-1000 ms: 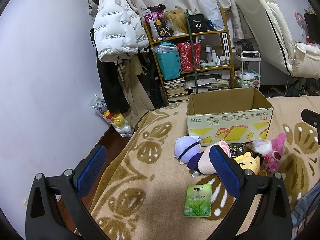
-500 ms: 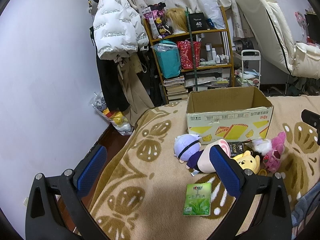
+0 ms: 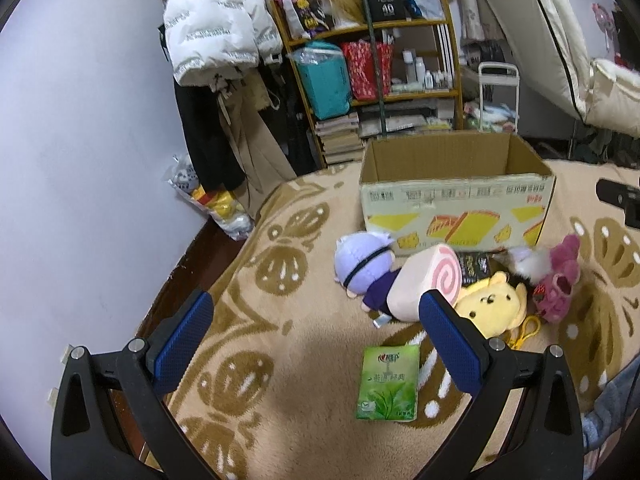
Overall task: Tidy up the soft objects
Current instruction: 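Grasp the green tissue pack with the left tool while the right tool grasps the pink plush bear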
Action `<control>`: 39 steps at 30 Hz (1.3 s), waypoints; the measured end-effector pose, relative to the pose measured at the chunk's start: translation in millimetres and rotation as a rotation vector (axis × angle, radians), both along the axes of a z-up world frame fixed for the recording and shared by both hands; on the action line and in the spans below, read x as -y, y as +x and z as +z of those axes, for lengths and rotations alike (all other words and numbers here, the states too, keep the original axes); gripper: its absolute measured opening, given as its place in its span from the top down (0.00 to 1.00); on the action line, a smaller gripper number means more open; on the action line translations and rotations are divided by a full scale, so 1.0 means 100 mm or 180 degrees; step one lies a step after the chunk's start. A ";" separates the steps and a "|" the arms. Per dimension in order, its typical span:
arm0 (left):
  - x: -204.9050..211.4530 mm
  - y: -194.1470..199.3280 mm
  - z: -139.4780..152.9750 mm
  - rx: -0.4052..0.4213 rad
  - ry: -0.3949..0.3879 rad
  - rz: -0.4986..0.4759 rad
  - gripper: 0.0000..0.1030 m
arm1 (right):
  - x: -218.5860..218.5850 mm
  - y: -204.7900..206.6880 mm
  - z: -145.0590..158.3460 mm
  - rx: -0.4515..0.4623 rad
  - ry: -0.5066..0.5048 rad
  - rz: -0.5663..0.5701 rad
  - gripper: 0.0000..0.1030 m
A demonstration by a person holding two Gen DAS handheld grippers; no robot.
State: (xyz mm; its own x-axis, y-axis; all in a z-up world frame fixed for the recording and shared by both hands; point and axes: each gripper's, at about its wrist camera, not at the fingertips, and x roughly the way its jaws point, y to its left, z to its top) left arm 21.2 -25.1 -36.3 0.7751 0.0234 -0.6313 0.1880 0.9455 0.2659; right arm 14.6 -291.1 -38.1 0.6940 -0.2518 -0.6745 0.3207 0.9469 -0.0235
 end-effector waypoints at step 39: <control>0.15 0.54 -1.30 -0.1748 0.0127 0.0047 0.18 | -0.02 0.61 -1.13 -0.1403 0.0646 0.0313 0.04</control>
State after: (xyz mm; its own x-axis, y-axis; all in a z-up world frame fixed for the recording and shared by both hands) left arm 75.4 -39.7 -166.1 0.3316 0.0641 -0.9413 0.2960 0.9402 0.1683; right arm 75.6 -289.5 -151.2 0.3456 -0.0325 -0.9378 0.2305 0.9717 0.0513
